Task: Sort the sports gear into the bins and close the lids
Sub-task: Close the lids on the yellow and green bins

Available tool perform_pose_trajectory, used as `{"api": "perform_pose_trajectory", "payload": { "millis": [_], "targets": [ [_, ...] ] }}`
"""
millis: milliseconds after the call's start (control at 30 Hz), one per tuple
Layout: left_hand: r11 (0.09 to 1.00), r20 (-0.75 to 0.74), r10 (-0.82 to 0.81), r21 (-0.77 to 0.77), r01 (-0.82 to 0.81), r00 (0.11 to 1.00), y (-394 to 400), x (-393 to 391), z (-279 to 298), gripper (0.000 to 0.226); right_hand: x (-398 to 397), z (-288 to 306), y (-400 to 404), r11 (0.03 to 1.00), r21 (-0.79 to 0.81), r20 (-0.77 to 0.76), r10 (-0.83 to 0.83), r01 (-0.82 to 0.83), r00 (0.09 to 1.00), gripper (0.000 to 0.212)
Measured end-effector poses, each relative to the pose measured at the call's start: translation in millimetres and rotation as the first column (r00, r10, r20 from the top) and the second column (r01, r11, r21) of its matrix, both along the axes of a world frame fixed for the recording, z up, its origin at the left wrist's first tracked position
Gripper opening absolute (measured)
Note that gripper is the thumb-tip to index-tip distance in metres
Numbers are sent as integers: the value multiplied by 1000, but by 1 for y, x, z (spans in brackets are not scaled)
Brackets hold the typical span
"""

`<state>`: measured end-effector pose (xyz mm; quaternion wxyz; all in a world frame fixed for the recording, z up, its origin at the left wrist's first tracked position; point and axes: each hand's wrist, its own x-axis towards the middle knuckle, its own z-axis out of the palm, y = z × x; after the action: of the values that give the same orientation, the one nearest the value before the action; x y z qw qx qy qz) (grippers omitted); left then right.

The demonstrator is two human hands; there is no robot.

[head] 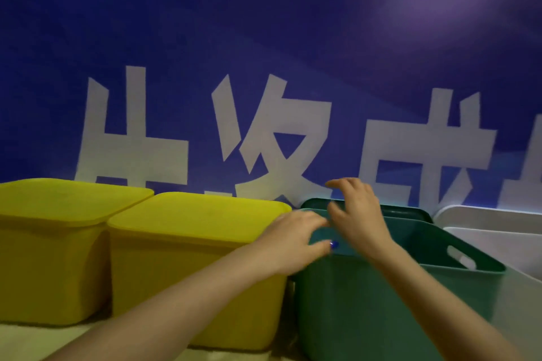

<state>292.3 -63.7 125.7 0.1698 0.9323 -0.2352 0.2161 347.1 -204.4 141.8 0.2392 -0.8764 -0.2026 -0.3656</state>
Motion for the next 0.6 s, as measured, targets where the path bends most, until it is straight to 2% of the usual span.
{"api": "perform_pose_trajectory", "payload": {
  "millis": [100, 200, 300, 400, 500, 600],
  "targets": [
    [997, -49, 49, 65, -46, 998, -48, 7, -16, 60, 45, 14, -40, 992, -26, -170, -127, 124, 977, 34],
    [968, 58, 121, 213, -131, 991, -68, 14, -30, 46, 82, 16, -65, 962, -202, -299, -241, 185, 923, 40],
    [966, 129, 130, 207, -155, 983, -67, 19, -33, 34, 110, 12, -75, 928, -331, -420, -306, 170, 854, 51],
    [968, 135, 70, 229, -100, 988, -62, 19, -33, 25, 125, 6, -75, 931, -327, -507, -318, 162, 801, 57],
    [970, 138, 55, 226, -86, 989, -60, 24, -35, 28, 138, 3, -76, 889, -412, -446, -390, 202, 805, 54],
    [972, 146, 32, 225, -65, 989, -60, 25, -37, 30, 141, 4, -77, 804, -524, -268, -469, 281, 842, 45]
  ]
}}
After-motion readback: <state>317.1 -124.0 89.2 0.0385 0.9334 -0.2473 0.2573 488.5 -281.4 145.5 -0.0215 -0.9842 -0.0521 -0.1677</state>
